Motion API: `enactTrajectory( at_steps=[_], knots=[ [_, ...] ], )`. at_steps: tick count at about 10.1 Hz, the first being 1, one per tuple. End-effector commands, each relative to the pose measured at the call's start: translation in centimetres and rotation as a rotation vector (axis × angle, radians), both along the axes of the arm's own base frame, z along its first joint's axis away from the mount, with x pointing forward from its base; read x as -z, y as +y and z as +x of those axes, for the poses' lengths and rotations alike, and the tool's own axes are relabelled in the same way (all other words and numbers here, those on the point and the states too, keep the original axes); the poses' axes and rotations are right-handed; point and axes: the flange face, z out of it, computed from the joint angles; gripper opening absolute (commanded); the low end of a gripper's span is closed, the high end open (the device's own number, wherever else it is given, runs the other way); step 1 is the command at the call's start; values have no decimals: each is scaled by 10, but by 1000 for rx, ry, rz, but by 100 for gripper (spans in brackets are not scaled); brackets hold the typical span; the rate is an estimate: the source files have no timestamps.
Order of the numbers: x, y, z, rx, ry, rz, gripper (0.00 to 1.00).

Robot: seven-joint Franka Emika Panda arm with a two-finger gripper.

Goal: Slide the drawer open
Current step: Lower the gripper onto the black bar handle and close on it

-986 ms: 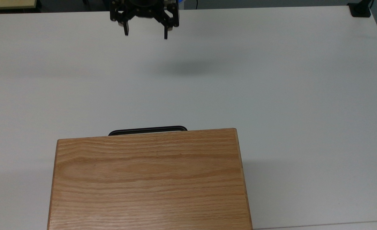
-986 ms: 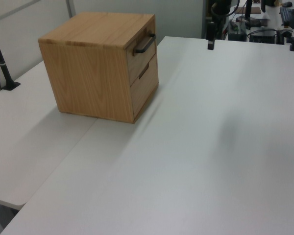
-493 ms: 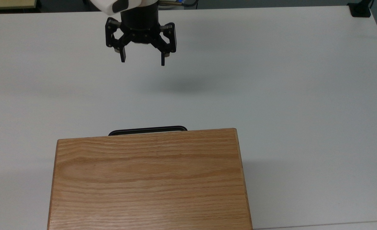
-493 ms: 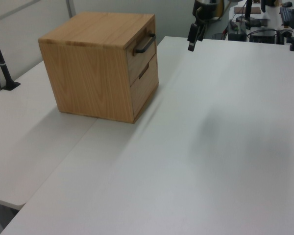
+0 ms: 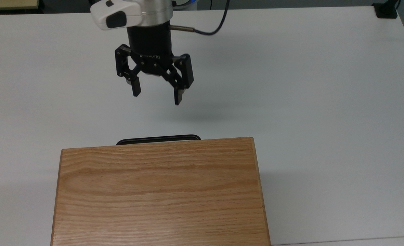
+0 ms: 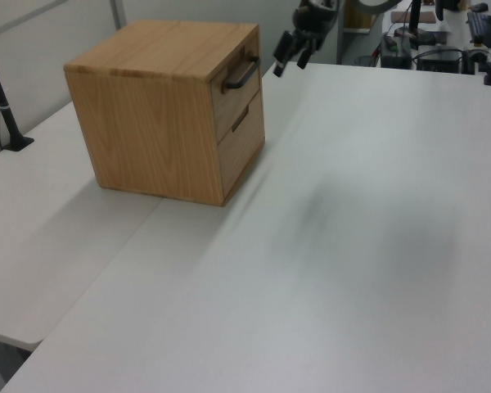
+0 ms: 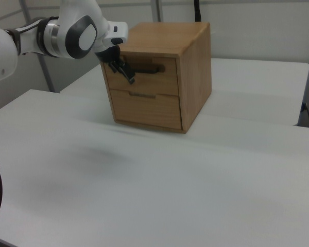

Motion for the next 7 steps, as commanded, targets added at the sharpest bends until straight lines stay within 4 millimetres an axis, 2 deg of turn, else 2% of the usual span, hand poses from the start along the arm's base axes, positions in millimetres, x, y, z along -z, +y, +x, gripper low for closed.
enactTrajectory(
  at_steps=[1, 4, 6, 7],
  knots=[
    [-11, 3, 18, 327, -113, 210, 100],
    [7, -1, 37, 702, -194, 495, 95],
    [31, 6, 48, 826, -196, 594, 90],
    [35, 5, 50, 838, -204, 609, 83]
  ],
)
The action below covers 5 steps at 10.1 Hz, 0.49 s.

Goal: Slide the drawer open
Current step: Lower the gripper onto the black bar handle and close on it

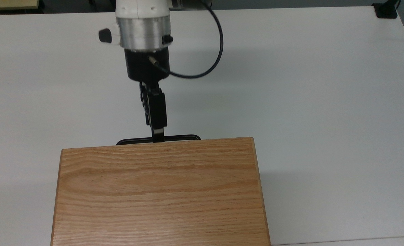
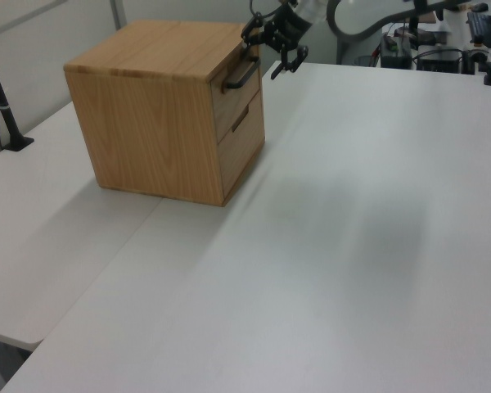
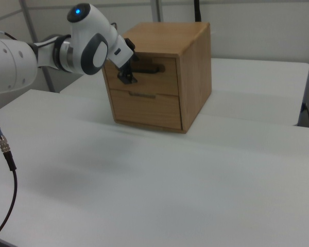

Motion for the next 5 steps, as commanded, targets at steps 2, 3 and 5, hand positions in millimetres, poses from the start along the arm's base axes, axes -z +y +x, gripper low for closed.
enactTrajectory(
  at_steps=[2, 3, 5],
  knots=[
    [12, 8, 11, 69, -34, 79, 64],
    [15, 8, 12, 66, -31, 75, 43],
    [12, 7, 11, 58, -36, 65, 22]
  ],
)
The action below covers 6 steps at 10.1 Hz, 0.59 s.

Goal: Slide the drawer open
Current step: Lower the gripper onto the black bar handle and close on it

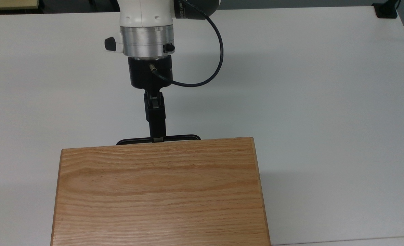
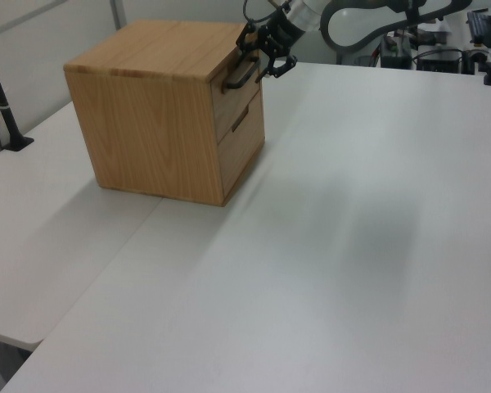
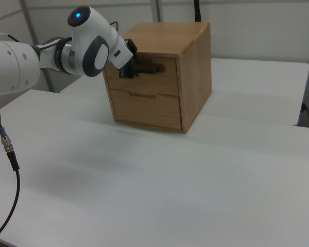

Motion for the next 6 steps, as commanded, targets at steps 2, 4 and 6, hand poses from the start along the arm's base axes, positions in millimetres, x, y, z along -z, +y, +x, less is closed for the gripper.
enactTrajectory(
  at_steps=[2, 4, 6],
  knots=[
    [11, 2, -1, -27, 21, -17, 11],
    [10, 2, -9, -55, 32, -42, 0],
    [6, 4, -32, -76, 51, -56, 0]
  ],
)
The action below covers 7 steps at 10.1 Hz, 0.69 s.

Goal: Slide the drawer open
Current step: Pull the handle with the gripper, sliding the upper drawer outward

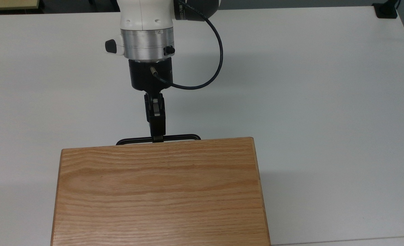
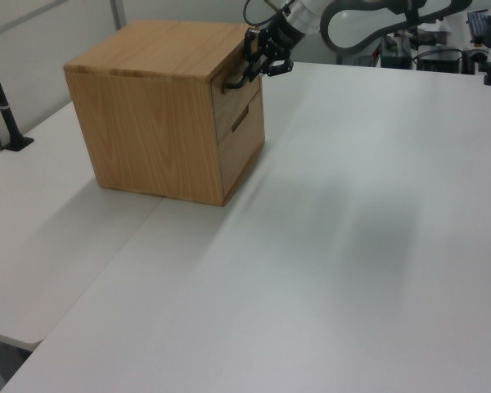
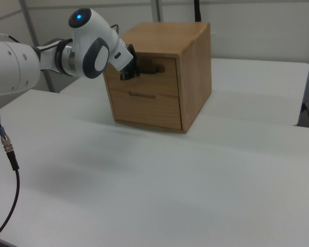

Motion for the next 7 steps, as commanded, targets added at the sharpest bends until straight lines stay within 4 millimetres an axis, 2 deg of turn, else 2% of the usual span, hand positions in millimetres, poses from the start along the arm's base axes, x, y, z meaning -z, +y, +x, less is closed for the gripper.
enactTrajectory(
  at_steps=[1, 2, 4, 7],
  knots=[
    [-1, 3, -42, -79, 41, -56, 0],
    [-2, 3, -57, -94, 54, -57, 0],
    [2, 0, -113, -186, 90, -50, 0],
    [-15, -8, -169, -318, 186, -2, 1]
  ],
)
